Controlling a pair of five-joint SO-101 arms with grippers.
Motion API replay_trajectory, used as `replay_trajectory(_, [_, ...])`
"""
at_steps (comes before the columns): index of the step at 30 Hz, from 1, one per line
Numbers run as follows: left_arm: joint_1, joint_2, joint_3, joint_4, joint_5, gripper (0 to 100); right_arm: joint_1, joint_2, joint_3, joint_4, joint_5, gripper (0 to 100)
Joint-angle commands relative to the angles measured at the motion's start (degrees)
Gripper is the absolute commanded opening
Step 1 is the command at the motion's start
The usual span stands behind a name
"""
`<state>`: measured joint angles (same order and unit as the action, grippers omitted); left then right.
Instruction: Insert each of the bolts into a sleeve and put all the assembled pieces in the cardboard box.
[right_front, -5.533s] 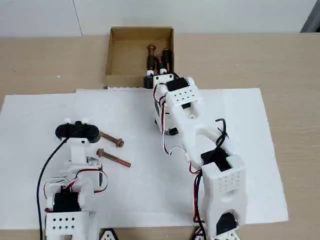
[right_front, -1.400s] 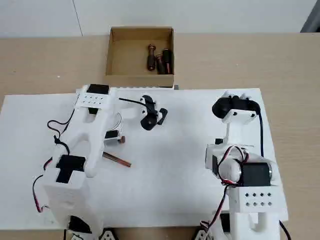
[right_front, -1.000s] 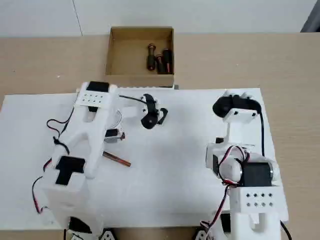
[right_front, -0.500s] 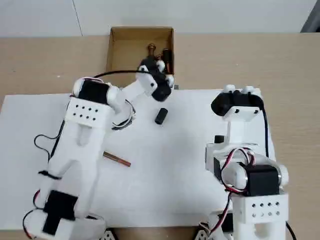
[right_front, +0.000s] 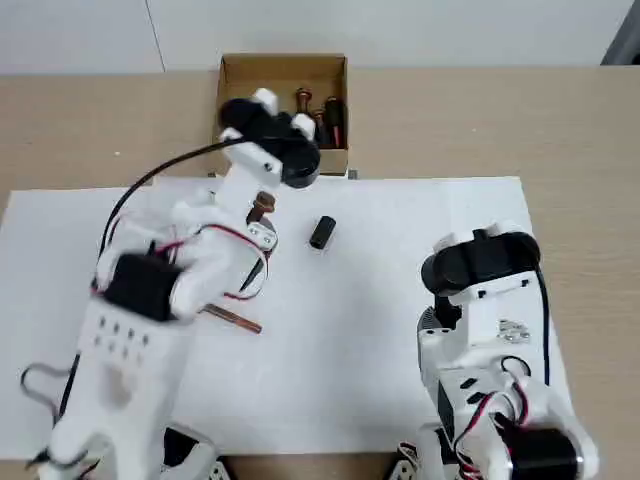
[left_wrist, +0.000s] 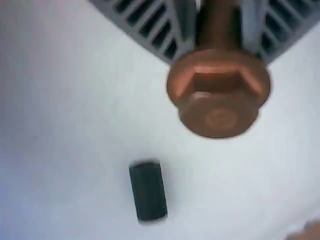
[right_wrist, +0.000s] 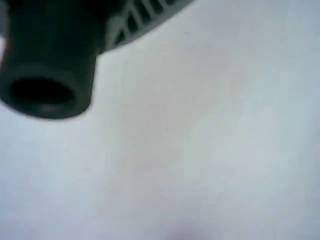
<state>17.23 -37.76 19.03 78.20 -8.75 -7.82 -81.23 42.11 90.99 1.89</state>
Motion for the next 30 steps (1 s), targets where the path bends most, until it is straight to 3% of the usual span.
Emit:
replay_trajectory(1, [0.3,-9.8,9.3,-12.7,4.4,0,-0.1,-1.5,3.8,-7.5,0.5,0.2])
replay_trajectory(5, [0.2,-18.5,19.5,-21.9,9.8,0,-0.2,-2.2,10.3,-15.2,0.5,0.2])
replay_trajectory(10, [0.2,-25.4,27.1,-27.1,20.1,0,-4.8,-2.3,17.8,-23.4,0.4,0.2])
replay_trajectory(17, [0.3,-30.6,32.0,-29.5,31.6,0,-14.1,-1.9,24.7,-35.1,0.6,0.2])
replay_trajectory(30, [0.7,-33.0,33.9,-29.5,48.1,0,-26.2,-2.2,29.3,-40.9,1.0,0.2])
